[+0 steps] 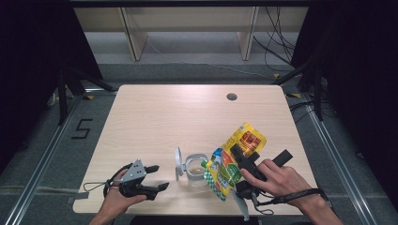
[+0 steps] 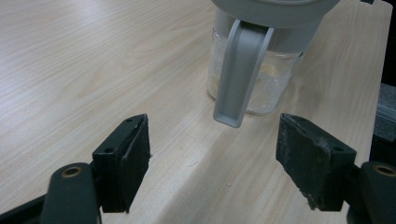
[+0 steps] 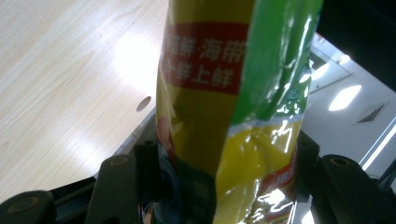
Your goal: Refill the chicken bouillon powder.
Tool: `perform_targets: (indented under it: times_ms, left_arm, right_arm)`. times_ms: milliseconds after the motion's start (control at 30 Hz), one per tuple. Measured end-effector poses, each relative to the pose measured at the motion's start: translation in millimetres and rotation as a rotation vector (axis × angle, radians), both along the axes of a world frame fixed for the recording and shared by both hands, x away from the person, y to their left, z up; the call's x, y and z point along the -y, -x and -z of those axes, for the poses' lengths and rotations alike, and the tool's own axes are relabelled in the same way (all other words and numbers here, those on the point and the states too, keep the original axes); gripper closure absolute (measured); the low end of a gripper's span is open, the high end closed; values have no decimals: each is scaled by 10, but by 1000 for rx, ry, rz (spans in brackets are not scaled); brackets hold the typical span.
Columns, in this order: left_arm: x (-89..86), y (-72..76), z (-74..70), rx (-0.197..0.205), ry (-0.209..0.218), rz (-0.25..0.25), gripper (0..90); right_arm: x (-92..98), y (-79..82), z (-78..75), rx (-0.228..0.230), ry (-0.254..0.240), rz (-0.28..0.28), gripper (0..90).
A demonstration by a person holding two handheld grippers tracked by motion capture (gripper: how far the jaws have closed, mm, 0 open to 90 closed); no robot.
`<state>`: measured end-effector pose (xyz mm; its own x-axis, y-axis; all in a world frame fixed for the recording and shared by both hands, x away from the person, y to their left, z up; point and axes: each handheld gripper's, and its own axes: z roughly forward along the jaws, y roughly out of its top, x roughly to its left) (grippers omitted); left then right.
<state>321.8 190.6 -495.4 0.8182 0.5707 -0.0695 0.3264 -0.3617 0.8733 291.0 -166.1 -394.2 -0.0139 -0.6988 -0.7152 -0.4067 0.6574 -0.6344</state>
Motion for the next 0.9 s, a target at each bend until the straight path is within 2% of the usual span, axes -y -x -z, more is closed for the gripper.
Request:
perform_targets:
  times_ms: [67,167,233,300,333,500,600,667,700,733,767,800,867,900]
  left_arm:
    - [2,5,2,-7,6,-7,257]
    - [-10,-2,1,-7,-9,-6,257]
    - [-15,-6,-2,-1,-25,-5,256]
    - [4,9,1,-11,7,-10,256]
    - [4,7,0,-9,7,-8,257]
    - [-5,4,-1,-13,-3,-8,257]
    - [0,-2,0,-1,-1,-1,257]
    - [11,7,6,-14,11,-10,257]
    - [6,0,2,-2,3,-3,257]
    - [-11,-9,-4,6,-26,1,257]
    - [4,0,4,-13,-2,-8,256]
    - [7,0,7,-12,4,-6,256]
    - [-2,-2,2,-9,-11,-5,257]
    - [-3,-2,0,-4,-12,-6,257]
  right_arm:
    - [-8,-7,-4,-7,7,4,468]
    - [2,-15,-11,-26,-27,10,468]
    - [5,-21,-4,-30,-17,6,469]
    - [10,-22,-8,-36,-31,10,469]
    - [-4,-33,-17,-48,-17,10,469]
    - [15,-31,-21,-42,-42,12,469]
    - [10,-32,-30,-42,-34,12,469]
    - [6,-36,-37,-46,-39,14,469]
    - [-2,-45,-48,-55,-38,9,469]
    - [4,-40,-36,-64,-73,17,469]
    - [12,-32,-31,-81,-101,37,469]
    - [13,-37,-21,-89,-122,50,470]
    - [-12,-49,5,-83,-106,55,469]
    - [-12,-53,19,-95,-129,70,469]
